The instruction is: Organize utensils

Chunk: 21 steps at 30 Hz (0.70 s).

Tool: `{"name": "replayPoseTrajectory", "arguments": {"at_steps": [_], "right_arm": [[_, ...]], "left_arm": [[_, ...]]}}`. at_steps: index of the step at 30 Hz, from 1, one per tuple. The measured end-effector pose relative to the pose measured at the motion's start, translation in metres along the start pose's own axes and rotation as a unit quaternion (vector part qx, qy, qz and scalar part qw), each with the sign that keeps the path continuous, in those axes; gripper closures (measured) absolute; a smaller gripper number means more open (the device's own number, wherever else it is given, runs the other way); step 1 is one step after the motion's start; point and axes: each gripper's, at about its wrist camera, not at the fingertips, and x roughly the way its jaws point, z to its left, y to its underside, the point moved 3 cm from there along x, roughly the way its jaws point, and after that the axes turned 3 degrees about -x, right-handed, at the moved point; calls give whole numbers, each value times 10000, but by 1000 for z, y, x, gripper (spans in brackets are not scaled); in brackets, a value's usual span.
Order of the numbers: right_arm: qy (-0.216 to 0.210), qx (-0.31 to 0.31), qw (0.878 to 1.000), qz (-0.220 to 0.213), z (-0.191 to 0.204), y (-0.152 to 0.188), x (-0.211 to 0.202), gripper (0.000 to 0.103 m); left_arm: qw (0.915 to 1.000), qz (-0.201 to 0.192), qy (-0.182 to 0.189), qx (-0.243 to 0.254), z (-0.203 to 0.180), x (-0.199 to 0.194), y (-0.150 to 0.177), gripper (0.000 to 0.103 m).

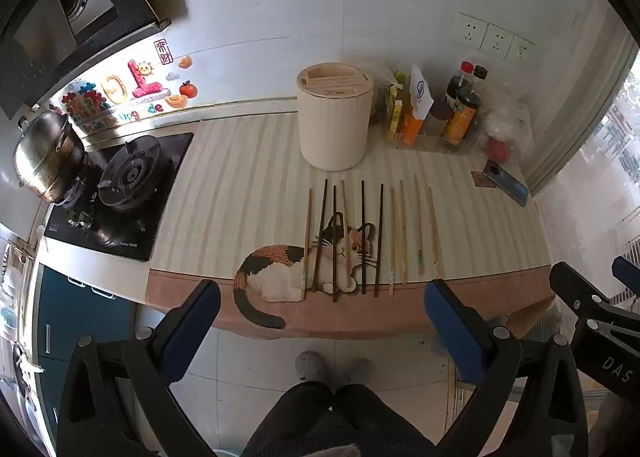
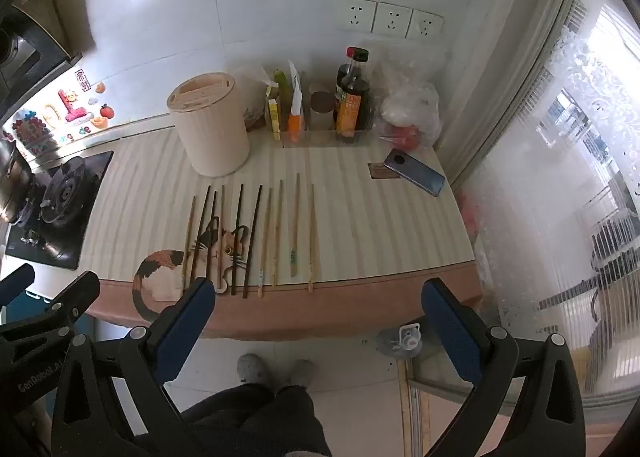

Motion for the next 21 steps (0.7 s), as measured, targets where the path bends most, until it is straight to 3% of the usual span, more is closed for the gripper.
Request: {"name": "replayPoseTrajectory", "arguments": {"at_steps": [21], "right_arm": [[27,-5,10000,-85,4,-2,-10,0]], "left_arm": [[9999,-77,65,-63,6,-7,-8,0]]}}
